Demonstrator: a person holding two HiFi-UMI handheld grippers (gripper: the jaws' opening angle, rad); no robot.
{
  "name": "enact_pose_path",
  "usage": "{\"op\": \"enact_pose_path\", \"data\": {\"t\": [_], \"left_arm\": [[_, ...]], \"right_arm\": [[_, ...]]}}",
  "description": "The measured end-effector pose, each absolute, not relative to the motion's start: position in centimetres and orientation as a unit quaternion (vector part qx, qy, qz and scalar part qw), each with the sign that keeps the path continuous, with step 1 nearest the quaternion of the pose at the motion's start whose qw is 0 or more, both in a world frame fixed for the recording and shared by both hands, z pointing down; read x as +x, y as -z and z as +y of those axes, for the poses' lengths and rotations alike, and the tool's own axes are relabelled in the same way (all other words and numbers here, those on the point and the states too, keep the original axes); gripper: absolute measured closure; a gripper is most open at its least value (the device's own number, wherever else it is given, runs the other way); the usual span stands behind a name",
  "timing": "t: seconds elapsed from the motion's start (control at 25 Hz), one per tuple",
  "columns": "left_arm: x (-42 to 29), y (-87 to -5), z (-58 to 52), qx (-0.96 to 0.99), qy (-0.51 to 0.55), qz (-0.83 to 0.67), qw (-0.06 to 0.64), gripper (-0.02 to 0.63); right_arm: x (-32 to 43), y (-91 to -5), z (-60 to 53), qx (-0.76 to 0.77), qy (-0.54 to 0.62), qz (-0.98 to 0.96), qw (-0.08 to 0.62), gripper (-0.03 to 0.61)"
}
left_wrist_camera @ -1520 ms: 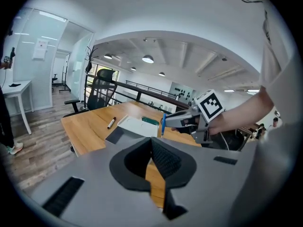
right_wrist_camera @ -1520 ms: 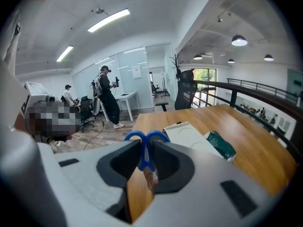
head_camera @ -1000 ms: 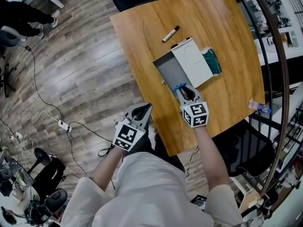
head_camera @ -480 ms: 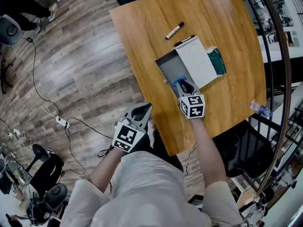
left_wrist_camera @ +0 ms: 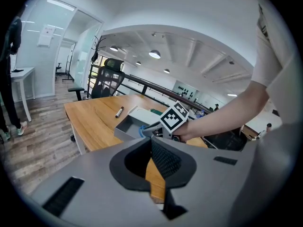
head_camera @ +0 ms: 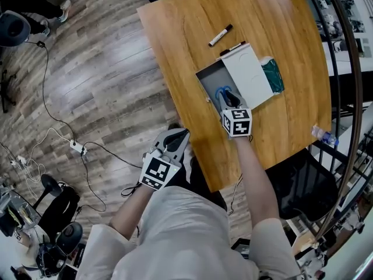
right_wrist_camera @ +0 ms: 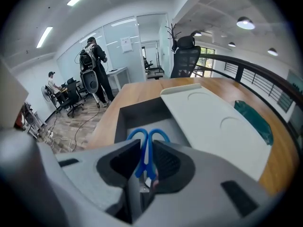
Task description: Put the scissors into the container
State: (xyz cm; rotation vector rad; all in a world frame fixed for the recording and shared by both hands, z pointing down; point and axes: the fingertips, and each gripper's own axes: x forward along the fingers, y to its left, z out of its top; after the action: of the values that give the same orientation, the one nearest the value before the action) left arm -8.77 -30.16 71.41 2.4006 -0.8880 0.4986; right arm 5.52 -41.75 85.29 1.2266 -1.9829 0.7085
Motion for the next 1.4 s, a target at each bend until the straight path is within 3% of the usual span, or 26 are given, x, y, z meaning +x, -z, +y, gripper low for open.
{"op": "enact_pose_path", "data": {"t": [0.72,1.4], "left_arm": [[-14.3,-72.3,-30.0,0.871,-0.188,-0.364,0.271,0.62],[-9.2,-66.7,-28.7,0.906,-0.17,-0.306,0.238,0.62]], "right_arm": [[4.4,-86.1,-42.3,0.474,-0.287,-0.753,0.354,0.476],[5.5,-72.0,-36.4,0.514,-0.255,-0.769,0.281,0.477]]}}
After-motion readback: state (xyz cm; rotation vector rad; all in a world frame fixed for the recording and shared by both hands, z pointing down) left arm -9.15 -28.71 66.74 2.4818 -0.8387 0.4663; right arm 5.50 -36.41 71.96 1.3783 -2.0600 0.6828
